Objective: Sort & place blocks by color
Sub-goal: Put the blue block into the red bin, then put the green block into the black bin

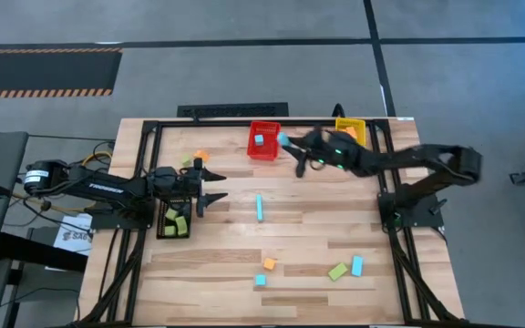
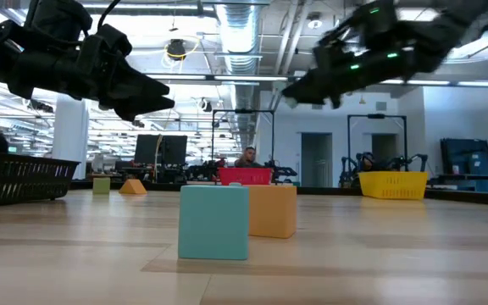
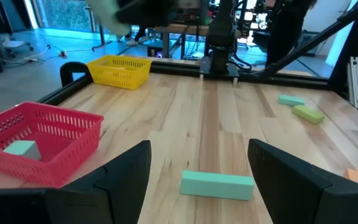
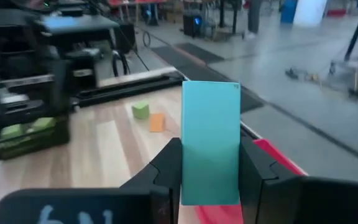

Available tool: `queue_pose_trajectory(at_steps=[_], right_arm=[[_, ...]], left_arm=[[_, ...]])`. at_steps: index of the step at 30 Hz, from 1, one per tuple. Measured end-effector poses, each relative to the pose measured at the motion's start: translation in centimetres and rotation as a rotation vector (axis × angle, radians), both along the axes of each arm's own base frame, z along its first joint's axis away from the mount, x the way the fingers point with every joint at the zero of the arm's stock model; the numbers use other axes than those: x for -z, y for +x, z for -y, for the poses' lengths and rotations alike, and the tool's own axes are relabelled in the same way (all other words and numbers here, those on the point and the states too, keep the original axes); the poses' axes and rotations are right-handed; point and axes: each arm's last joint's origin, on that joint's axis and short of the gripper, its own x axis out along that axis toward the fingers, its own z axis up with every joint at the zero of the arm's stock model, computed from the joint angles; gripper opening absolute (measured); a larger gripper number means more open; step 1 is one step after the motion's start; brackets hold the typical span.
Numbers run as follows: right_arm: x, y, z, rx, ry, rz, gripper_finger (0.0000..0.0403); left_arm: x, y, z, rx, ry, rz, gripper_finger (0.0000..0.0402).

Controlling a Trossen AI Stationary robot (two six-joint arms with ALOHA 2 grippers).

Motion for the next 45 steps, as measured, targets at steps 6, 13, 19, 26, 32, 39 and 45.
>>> queue_pose_trajectory(at_steps=[6, 13, 19, 26, 32, 39, 45], right_arm=[[2.0, 5.8, 4.6, 0.085, 0.170, -0.142, 0.0103], [3.3, 10.2, 8.5, 0.155, 0.266, -0.263, 0.0103], [3.7, 11.4, 10.9, 0.255, 0.328, -0.414, 0.0103], [3.2, 10.9, 10.6, 0.278, 0.354, -0.508, 0.0152], [3.0, 10.4, 11.0, 0.294, 0.360, -0.514, 0.0255], [2.2, 9.7, 11.0, 0.300, 0.372, -0.537, 0.0275], [-1.1, 7.7, 7.9, 0.227, 0.408, -0.663, 0.0275]], left_arm=[[0.0, 0.0, 0.0, -0.009, -0.027, 0.003, 0.0254], [0.1, 0.0, 0.0, -0.008, -0.021, -0.006, 0.0254], [0.3, 0.0, 0.0, -0.005, 0.007, -0.028, 0.0254], [0.7, -0.1, 0.0, -0.002, 0.017, -0.073, 0.0254], [0.7, -0.1, 0.0, -0.001, 0.024, -0.073, 0.0254], [0.7, -0.1, 0.1, 0.023, 0.015, -0.072, 0.0254], [0.7, -0.1, 0.1, 0.025, 0.020, -0.076, 0.0254]])
